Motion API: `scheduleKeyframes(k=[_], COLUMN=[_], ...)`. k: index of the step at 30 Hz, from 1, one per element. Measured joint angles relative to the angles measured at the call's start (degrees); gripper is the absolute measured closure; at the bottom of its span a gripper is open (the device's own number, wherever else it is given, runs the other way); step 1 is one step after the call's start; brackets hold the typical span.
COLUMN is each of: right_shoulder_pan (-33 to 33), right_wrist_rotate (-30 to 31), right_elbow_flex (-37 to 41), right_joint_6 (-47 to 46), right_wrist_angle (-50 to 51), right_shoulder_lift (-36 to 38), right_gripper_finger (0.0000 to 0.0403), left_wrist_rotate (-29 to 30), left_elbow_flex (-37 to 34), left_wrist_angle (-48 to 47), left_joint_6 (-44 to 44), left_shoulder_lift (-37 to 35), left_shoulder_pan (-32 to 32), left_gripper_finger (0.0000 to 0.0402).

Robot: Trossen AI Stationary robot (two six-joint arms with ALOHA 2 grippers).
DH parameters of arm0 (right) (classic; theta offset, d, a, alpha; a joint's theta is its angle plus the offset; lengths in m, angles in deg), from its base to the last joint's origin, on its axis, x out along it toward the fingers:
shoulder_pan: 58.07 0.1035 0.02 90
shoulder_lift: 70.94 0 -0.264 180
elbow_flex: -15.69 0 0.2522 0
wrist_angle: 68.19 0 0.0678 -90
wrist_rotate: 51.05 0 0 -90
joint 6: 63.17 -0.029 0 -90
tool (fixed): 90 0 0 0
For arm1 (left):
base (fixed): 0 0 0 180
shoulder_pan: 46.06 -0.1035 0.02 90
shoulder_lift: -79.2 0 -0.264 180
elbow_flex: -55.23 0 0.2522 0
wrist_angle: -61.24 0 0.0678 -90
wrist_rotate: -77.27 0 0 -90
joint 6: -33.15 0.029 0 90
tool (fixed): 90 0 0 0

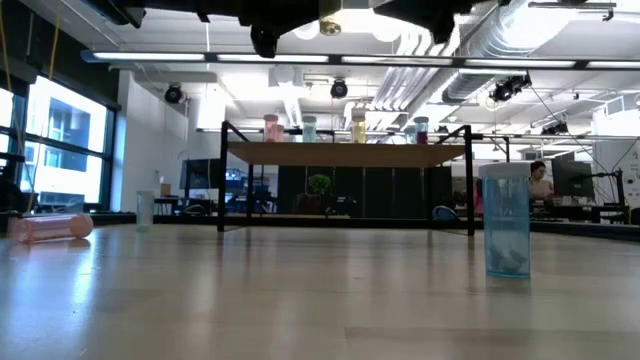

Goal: Pick and place medicine bottles onto shelf by color
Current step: Put the yellow medicine bottle on the shelf

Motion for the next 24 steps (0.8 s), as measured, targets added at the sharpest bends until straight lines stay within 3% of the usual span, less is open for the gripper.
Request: scheduleKeyframes(k=[5, 8, 12, 17, 24], right_shoulder_pan=[0.0, -0.3, -1.7, -2.6, -2.6], right_wrist_rotate=[-1.5, -4.5, -8.6, -8.6, -10.5], right_elbow_flex=[0.0, -2.8, -10.2, -18.7, -20.8], right_joint_6=[6.6, 9.7, 10.3, 10.1, 8.6], right_wrist_angle=[-7.3, -6.5, 3.8, 19.9, 26.1], right_shoulder_lift=[3.0, 3.7, 3.1, 0.2, -4.5], right_gripper_finger=[0.0205, 0.0205, 0.0205, 0.0205, 0.0205], left_wrist_rotate=[0.0, 0.0, 0.9, 4.1, 4.9], left_elbow_flex=[0.0, 0.0, 0.0, 0.0, 0.0], left_wrist_angle=[-1.3, -1.4, -3.2, -7.2, -9.2], left_joint_6=[-0.1, -0.2, -0.6, -0.7, -1.5], left_shoulder_lift=[0.0, 0.0, 0.0, 0.0, 0.0], left_shoulder_pan=[0.0, 0.0, 0.0, 0.0, 0.0], left_gripper_finger=[0.0306, 0.0306, 0.0306, 0.0306, 0.0306])
